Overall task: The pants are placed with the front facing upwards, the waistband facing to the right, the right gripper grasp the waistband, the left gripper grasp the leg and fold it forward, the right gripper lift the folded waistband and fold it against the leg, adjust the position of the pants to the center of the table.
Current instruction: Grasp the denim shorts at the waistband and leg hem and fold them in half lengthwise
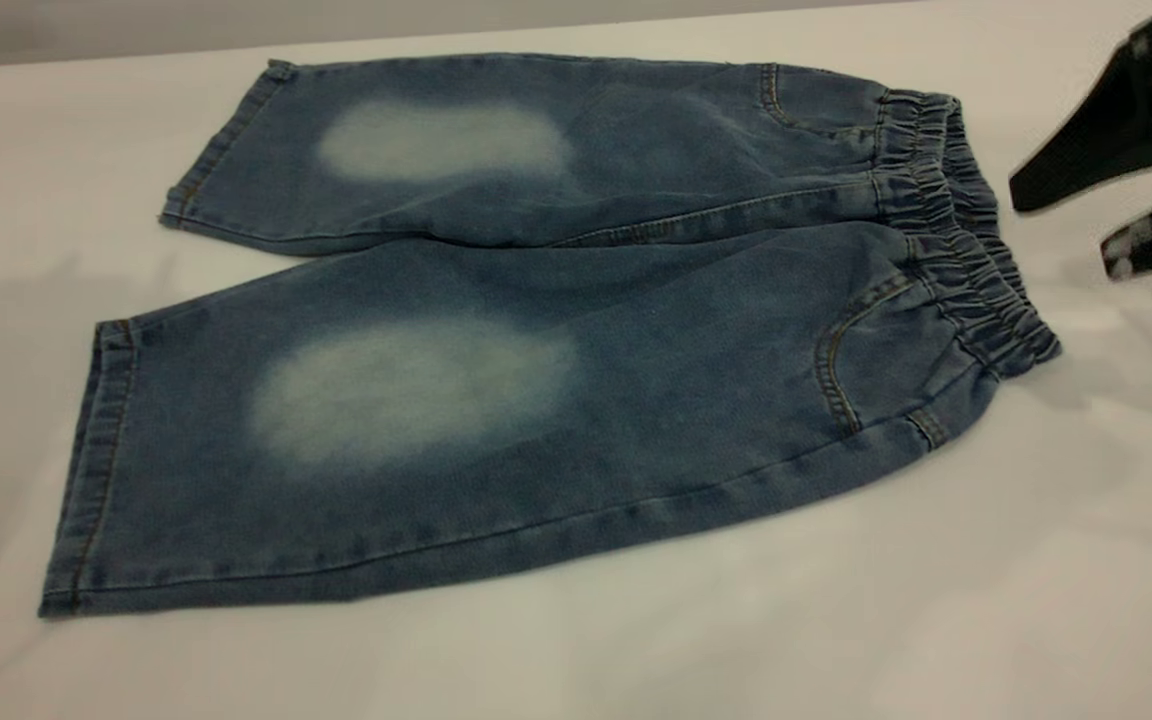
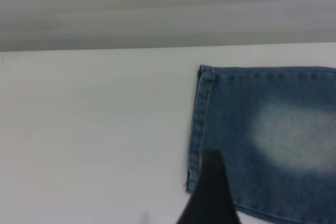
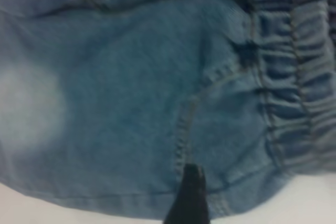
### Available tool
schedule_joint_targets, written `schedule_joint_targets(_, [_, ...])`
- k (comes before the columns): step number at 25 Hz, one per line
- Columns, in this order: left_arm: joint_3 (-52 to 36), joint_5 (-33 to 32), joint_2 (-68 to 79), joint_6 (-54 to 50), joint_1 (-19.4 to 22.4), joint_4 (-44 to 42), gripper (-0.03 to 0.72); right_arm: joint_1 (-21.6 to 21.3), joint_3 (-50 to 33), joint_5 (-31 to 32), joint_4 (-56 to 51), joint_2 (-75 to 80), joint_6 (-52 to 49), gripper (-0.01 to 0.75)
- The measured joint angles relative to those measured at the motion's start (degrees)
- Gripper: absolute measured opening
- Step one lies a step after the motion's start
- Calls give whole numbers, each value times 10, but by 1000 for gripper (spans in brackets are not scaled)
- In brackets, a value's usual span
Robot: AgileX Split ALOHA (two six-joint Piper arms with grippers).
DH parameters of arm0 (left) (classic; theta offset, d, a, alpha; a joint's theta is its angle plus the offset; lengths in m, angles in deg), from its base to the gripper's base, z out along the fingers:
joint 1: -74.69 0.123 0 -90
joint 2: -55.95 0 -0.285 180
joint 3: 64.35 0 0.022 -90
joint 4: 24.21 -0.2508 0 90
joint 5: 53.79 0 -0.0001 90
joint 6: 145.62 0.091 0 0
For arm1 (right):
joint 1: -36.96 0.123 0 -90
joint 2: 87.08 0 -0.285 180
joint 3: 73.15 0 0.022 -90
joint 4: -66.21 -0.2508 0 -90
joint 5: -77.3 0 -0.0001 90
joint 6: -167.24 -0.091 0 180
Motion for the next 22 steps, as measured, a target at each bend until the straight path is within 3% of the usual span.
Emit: schedule_joint_targets(22, [0, 0, 0, 0, 0, 13, 510, 0, 0, -27, -15, 62, 25, 573])
